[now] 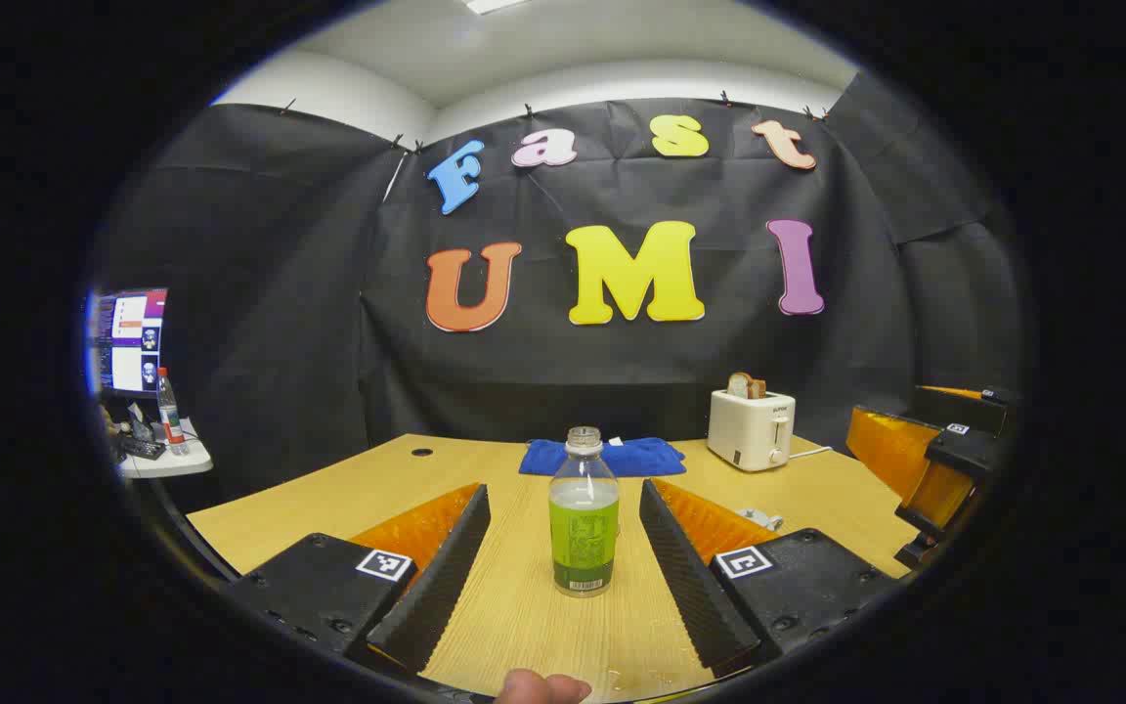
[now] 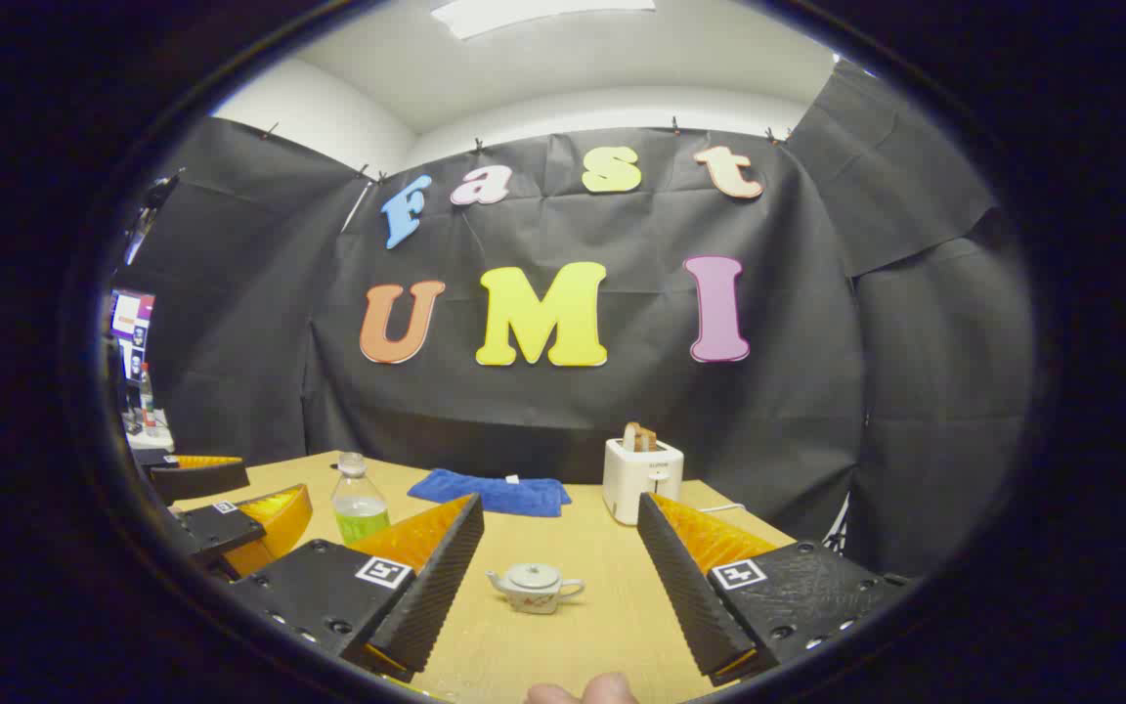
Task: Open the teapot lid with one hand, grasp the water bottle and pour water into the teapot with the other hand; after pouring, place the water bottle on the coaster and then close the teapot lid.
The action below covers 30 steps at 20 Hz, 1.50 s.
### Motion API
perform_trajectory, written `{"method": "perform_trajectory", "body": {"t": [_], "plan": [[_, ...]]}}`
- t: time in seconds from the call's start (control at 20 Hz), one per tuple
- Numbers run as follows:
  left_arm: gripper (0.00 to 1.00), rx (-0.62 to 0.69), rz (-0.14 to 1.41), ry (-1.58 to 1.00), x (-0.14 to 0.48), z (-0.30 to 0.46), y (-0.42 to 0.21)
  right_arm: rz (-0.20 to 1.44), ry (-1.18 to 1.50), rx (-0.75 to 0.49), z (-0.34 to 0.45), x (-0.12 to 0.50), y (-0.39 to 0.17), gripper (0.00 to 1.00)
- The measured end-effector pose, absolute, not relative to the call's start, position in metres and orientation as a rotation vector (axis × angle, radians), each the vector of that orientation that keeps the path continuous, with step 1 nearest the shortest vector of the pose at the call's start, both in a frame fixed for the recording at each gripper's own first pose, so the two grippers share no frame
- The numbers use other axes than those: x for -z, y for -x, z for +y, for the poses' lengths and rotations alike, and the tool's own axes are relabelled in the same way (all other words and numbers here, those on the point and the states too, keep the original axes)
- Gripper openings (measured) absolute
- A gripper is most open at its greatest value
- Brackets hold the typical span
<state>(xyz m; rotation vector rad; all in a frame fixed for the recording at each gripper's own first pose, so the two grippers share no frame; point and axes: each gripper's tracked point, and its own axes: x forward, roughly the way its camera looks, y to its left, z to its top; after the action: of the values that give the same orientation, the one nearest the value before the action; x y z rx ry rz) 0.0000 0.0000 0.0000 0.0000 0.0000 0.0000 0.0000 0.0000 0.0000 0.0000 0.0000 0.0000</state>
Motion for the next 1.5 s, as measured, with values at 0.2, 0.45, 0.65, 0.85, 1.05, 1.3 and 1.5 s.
{"method": "perform_trajectory", "body": {"t": [0.2,0.45,0.65,0.85,1.05,1.3,1.5], "plan": [[0.96,0.001,-0.009,-0.013,-0.006,0.002,0.004,-0.005,-0.008,-0.025,0.014,-0.002,-0.001,0.97],[0.96,0.006,0.003,-0.022,-0.003,0.001,0.007,0.012,-0.017,-0.025,0.019,0.005,0.008,0.95],[0.96,0.000,0.017,-0.006,0.001,0.006,0.004,0.020,-0.021,-0.019,0.015,0.011,0.008,0.95],[0.96,-0.007,0.029,-0.005,0.002,0.008,0.005,0.018,-0.010,-0.012,0.012,0.010,0.008,0.95],[0.96,-0.010,0.031,-0.015,0.003,0.009,0.004,0.017,-0.010,-0.009,0.010,0.010,0.005,0.95],[0.96,-0.012,0.042,-0.017,0.006,0.009,0.003,0.019,-0.011,-0.007,0.008,0.012,0.003,0.95],[0.96,-0.016,0.037,-0.027,0.005,0.009,0.003,0.032,-0.002,-0.012,0.008,0.017,0.001,0.95]]}}
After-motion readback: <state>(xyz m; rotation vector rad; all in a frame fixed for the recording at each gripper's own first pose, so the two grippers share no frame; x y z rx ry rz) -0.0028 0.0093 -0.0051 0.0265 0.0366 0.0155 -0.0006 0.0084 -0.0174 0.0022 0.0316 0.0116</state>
